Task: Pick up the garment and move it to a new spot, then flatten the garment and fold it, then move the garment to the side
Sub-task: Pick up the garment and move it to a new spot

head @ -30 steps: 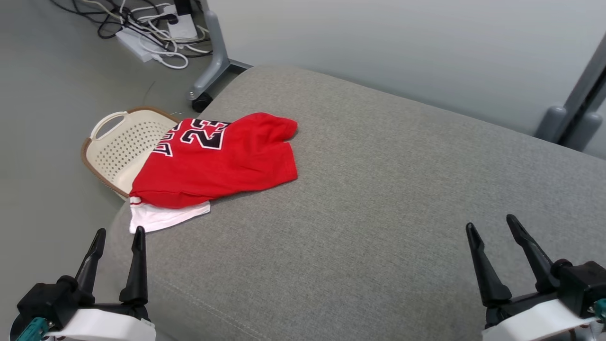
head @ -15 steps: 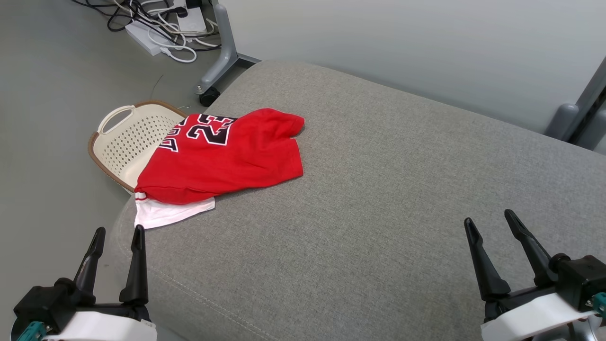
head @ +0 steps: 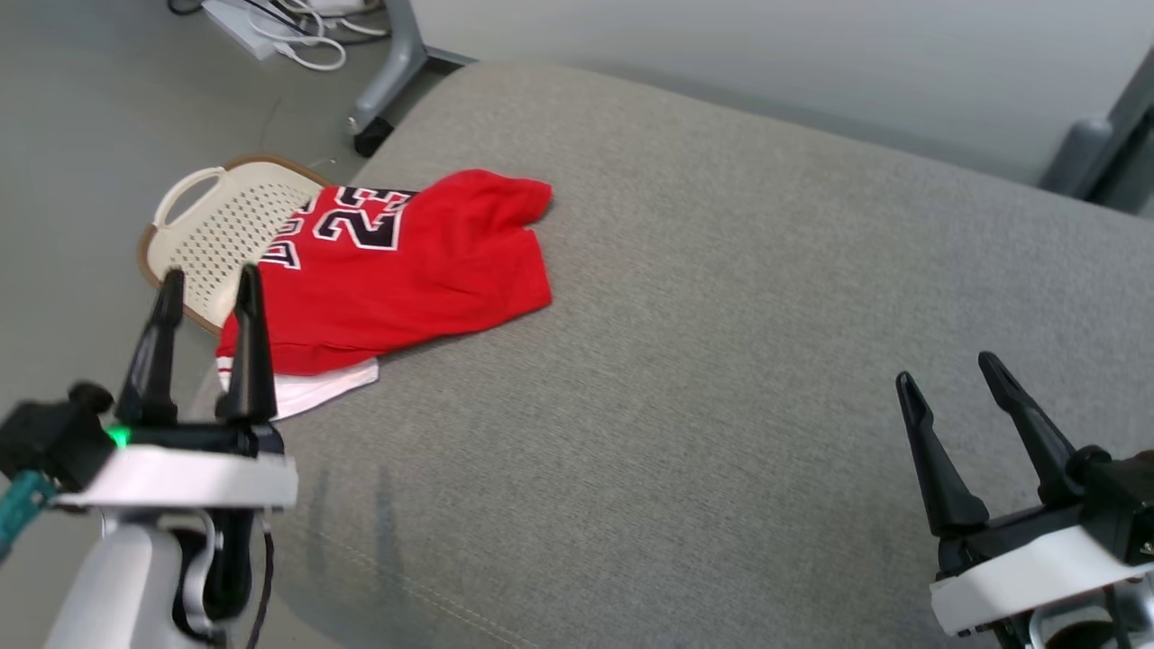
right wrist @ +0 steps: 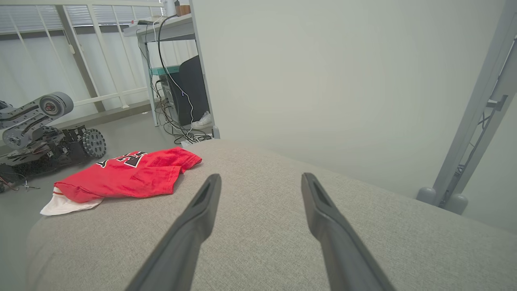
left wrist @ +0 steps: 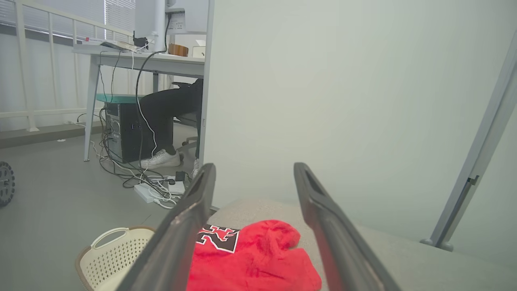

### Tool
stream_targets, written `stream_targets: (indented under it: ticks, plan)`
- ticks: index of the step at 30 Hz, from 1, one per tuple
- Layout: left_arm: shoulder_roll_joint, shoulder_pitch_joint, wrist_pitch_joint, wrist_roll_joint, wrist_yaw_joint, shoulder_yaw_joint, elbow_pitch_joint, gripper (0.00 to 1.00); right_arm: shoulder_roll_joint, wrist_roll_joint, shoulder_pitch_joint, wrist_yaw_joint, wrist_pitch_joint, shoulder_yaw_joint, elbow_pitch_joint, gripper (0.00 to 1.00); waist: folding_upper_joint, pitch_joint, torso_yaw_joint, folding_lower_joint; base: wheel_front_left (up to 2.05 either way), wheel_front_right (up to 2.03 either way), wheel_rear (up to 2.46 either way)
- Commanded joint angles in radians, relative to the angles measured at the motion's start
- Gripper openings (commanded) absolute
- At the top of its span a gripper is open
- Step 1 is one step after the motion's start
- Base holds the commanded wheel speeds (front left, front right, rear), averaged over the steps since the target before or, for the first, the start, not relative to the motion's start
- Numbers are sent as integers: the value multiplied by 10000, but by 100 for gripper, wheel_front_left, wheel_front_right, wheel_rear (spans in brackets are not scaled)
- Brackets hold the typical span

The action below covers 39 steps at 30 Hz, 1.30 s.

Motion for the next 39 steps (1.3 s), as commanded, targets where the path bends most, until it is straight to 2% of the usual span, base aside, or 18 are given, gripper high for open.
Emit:
stream_targets:
  ticks: [1, 7, 13, 19, 27, 28, 29, 39]
  plan:
    - [-28, -286, -19, -28, -82, 100, 172, 100, -97, -89, -153, -1, 58, -7, -100, 100, 0, 515, -429, 0, 0, 0, 0]
    - [-357, -2169, -16, 104, -915, 354, 1988, 100, -327, -232, -785, -1, 296, 145, -409, 100, 0, 1757, -1276, 0, 0, 0, 0]
    - [-390, -3783, -15, -231, -1408, 84, 4642, 100, -414, -421, -1220, -1, 336, 148, -525, 100, 0, 2725, -1860, 0, 0, 0, 0]
    - [-455, -4865, 249, -964, -1561, -736, 6975, 100, -510, -521, -1492, -1, 304, 136, -566, 100, 0, 3230, -2078, 0, 0, 0, 0]
    - [-134, -5239, 1963, -2556, -1540, -2102, 8642, 100, -523, -471, -1768, -1, 179, 248, -370, 100, 0, 3310, -2209, 0, 0, 0, 0]
    - [-28, -5299, 2048, -2794, -1541, -2304, 8821, 33, -503, -449, -1780, -1, 110, 233, -313, 100, 0, 3271, -2230, 0, 0, 0, 0]
    - [32, -5314, 2024, -2870, -1541, -2413, 8856, 0, -483, -438, -1777, -1, 89, 222, -283, 100, 0, 3237, -2236, 0, 0, 0, 0]
    - [832, -5405, 242, -3033, -1546, -2832, 8438, 0, -204, -288, -1482, -1, -354, 147, 216, 100, 0, 2306, -2365, 0, 0, 0, 0]
